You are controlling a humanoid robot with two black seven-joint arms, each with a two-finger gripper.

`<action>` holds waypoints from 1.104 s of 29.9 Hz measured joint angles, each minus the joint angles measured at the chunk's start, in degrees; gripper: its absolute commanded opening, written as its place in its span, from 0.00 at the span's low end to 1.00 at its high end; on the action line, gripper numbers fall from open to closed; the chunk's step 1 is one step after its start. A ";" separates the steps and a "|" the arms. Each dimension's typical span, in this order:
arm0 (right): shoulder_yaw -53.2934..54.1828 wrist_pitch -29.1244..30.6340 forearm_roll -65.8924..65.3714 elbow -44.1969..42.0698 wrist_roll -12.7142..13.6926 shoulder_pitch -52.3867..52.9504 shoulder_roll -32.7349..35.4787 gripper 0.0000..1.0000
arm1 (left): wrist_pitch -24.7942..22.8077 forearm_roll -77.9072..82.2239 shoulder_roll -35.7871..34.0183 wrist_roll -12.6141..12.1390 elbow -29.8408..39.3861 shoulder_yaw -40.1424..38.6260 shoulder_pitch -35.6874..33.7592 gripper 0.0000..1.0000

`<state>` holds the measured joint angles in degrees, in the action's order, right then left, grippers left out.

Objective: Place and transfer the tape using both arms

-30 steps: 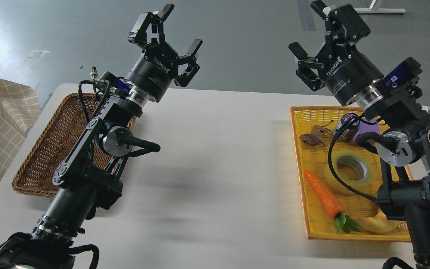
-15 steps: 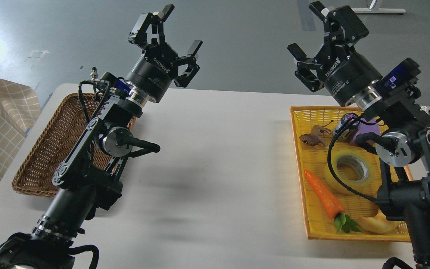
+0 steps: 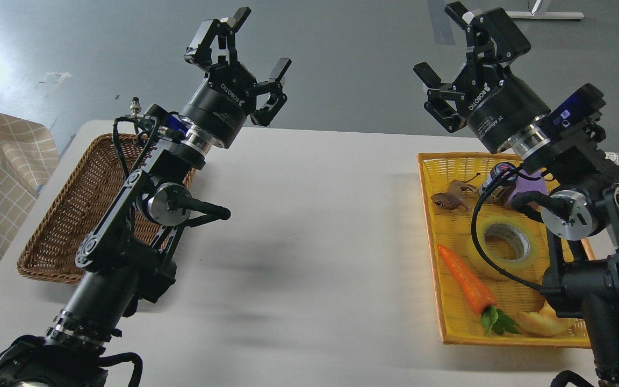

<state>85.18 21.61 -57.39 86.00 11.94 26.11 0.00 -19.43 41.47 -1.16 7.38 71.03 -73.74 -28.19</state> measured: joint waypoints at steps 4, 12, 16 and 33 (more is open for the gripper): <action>-0.01 0.00 0.00 0.00 0.01 0.08 0.00 1.00 | -0.08 0.01 -0.06 0.00 0.00 0.00 0.05 0.98; -1.77 0.29 -4.82 0.06 0.10 0.76 1.45 1.00 | -0.35 -0.07 -0.23 0.00 0.00 -0.07 0.14 0.98; -3.83 0.27 -9.60 0.43 0.10 0.83 6.55 1.00 | -0.37 -0.07 -0.33 0.00 0.00 -0.03 0.23 0.98; -3.68 2.31 -25.13 4.48 -4.24 -1.51 30.87 1.00 | -0.44 0.02 -0.72 0.01 -0.01 -0.08 0.77 0.98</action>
<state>81.51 23.92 -82.52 90.48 7.71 24.60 30.87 -19.87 41.49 -1.88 7.39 71.01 -73.82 -27.42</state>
